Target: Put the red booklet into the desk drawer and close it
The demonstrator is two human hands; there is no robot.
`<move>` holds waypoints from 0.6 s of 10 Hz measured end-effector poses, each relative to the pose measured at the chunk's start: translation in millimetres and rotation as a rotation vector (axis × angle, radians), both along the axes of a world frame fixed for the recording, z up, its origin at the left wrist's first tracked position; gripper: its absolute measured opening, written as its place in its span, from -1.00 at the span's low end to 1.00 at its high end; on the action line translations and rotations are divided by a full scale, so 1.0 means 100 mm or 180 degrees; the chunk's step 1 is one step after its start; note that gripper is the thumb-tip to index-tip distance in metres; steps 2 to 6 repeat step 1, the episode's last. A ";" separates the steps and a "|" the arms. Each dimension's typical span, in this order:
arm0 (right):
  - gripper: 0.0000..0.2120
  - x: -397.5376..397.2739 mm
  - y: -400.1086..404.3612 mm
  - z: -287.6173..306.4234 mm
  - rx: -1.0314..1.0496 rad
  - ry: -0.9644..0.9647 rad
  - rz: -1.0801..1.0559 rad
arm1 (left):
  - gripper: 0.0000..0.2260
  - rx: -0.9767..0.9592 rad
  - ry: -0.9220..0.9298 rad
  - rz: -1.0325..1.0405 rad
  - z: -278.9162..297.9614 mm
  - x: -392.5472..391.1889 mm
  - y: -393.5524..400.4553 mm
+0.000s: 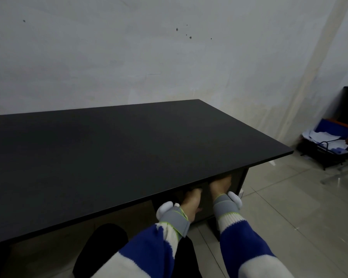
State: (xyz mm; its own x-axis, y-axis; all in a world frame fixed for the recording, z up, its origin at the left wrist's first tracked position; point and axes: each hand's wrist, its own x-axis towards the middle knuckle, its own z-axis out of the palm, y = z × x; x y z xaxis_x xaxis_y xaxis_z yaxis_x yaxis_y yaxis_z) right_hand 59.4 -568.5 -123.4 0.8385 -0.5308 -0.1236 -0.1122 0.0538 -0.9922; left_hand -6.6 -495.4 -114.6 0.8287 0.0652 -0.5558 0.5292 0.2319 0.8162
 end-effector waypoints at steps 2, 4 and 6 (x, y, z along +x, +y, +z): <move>-0.58 -0.09 -0.03 0.04 0.0081 0.0159 -0.0226 | -0.51 0.0428 0.0022 -0.0317 -0.08 -0.04 -0.03; -0.58 -0.09 -0.03 0.04 0.0081 0.0159 -0.0226 | -0.51 0.0428 0.0022 -0.0317 -0.08 -0.04 -0.03; -0.58 -0.09 -0.03 0.04 0.0081 0.0159 -0.0226 | -0.51 0.0428 0.0022 -0.0317 -0.08 -0.04 -0.03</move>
